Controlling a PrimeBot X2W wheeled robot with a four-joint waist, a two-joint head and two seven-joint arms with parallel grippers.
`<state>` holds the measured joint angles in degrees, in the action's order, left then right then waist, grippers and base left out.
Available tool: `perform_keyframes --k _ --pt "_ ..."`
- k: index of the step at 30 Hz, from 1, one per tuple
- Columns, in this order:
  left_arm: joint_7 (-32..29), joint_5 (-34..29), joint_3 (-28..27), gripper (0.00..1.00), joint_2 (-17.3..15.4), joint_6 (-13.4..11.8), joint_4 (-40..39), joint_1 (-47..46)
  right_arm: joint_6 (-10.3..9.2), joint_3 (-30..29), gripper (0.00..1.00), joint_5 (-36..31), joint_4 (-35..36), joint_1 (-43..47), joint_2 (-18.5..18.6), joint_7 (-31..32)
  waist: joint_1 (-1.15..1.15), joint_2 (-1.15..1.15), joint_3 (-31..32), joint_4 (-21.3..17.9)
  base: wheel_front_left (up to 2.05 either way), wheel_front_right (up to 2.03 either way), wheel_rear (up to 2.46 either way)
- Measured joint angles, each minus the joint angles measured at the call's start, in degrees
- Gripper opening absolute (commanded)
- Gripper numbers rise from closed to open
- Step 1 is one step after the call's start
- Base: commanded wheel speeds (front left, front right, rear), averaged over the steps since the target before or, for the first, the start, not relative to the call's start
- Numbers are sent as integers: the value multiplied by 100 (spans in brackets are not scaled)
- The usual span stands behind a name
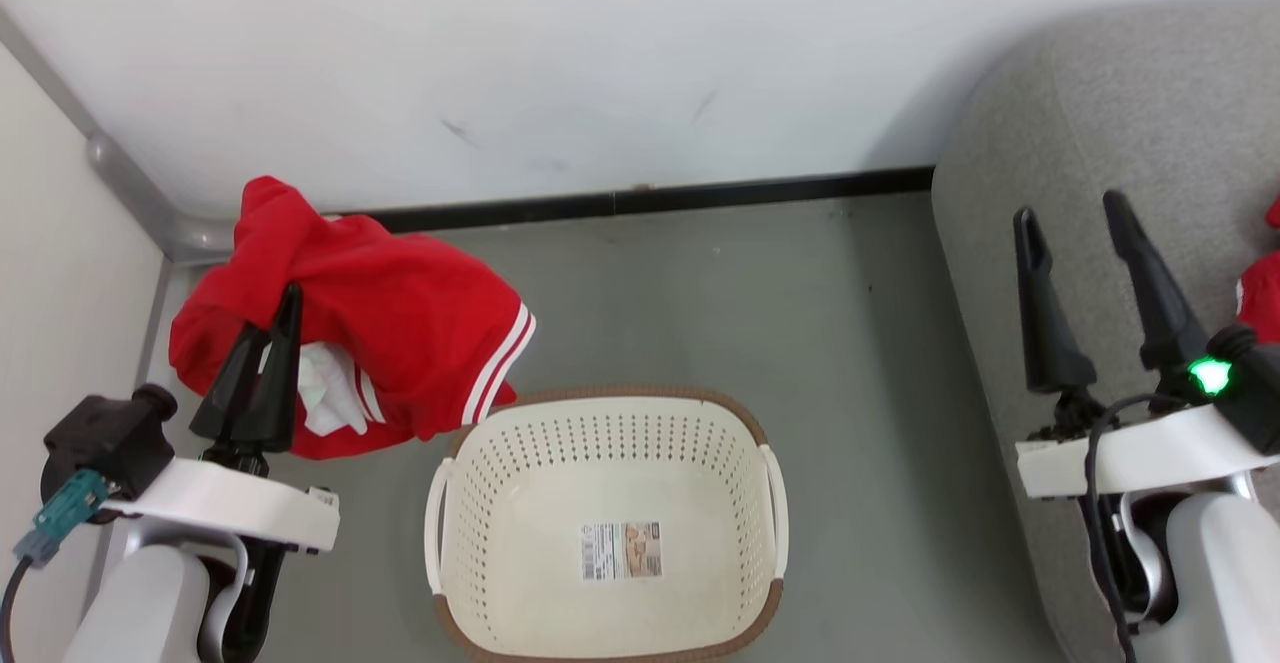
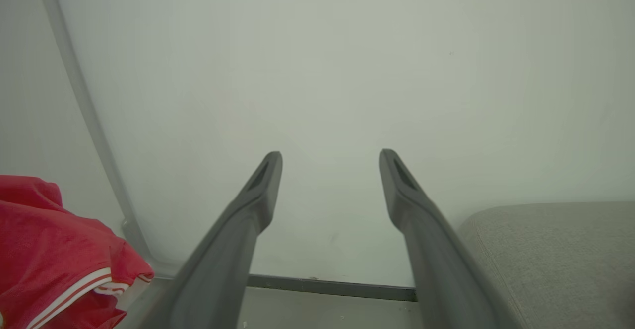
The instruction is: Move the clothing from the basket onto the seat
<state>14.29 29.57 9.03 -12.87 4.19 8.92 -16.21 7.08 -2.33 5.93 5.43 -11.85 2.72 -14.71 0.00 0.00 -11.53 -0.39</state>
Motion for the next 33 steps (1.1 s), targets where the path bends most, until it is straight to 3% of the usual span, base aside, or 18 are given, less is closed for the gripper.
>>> perform_keyframes --k 18,33 --pt "0 -313 -303 0 124 7 -326 906 0 311 100 207 -202 794 1 0 0 0 805 -76 0 0 0" --pt "0 -450 -353 0 197 27 -490 1347 0 456 100 328 -194 1074 77 0 0 0 1108 -55 0 0 0"
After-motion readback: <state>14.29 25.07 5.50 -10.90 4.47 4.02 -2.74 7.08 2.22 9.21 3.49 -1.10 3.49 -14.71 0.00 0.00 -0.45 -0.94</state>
